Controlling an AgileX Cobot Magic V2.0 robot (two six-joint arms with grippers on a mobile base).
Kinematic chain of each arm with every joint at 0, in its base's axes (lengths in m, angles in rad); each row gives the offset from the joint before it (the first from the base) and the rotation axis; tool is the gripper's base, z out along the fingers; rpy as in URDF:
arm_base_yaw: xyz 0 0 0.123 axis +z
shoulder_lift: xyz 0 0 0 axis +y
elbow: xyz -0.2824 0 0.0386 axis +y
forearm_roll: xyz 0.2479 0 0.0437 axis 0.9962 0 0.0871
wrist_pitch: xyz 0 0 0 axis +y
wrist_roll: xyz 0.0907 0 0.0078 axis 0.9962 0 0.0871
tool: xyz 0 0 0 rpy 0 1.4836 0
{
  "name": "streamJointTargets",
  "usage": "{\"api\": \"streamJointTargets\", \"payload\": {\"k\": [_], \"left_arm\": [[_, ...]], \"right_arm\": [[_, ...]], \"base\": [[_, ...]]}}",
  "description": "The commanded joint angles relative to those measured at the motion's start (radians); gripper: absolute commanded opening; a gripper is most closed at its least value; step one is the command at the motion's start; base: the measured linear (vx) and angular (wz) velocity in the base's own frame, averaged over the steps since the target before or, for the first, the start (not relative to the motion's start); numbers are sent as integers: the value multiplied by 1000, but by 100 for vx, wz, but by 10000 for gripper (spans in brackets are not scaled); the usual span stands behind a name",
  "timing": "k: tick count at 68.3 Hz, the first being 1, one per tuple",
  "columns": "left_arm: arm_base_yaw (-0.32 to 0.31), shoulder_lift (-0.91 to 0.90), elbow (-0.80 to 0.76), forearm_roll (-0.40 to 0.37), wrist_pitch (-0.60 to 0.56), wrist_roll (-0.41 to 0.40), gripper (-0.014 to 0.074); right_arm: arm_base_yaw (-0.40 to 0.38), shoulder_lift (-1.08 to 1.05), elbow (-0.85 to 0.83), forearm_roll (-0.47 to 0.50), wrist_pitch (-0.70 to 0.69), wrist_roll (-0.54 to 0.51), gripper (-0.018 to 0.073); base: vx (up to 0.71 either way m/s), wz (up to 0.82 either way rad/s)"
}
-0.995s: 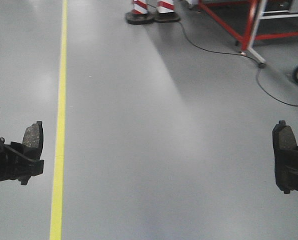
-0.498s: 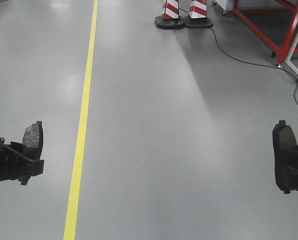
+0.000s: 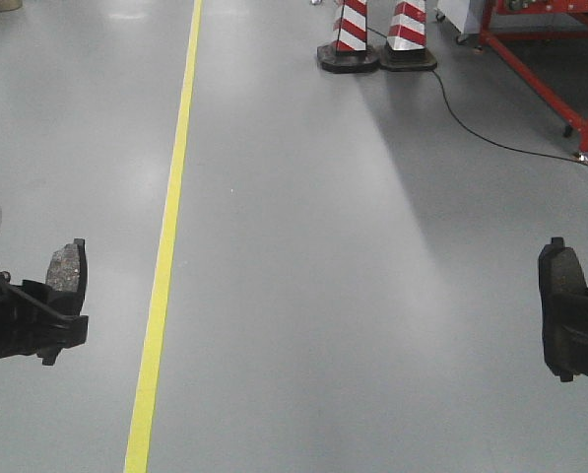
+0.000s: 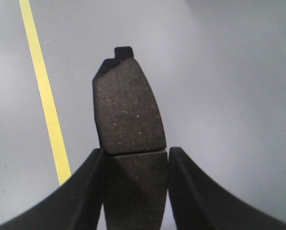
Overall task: Move and align brake pads A on conveyor
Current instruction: 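Drive forward along the yellow floor line toward the cones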
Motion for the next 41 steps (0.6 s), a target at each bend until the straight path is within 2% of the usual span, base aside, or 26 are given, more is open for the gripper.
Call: {"api": "streamJointTargets", "payload": {"k": [1, 41], "left_arm": [[-6, -22, -29, -5, -78, 0, 52], [-6, -22, -29, -5, -78, 0, 52]], "right_arm": [[-4, -6, -31, 43, -52, -10, 99], [-4, -6, -31, 43, -52, -10, 99]], "base": [[51, 6], [56, 11]]}}
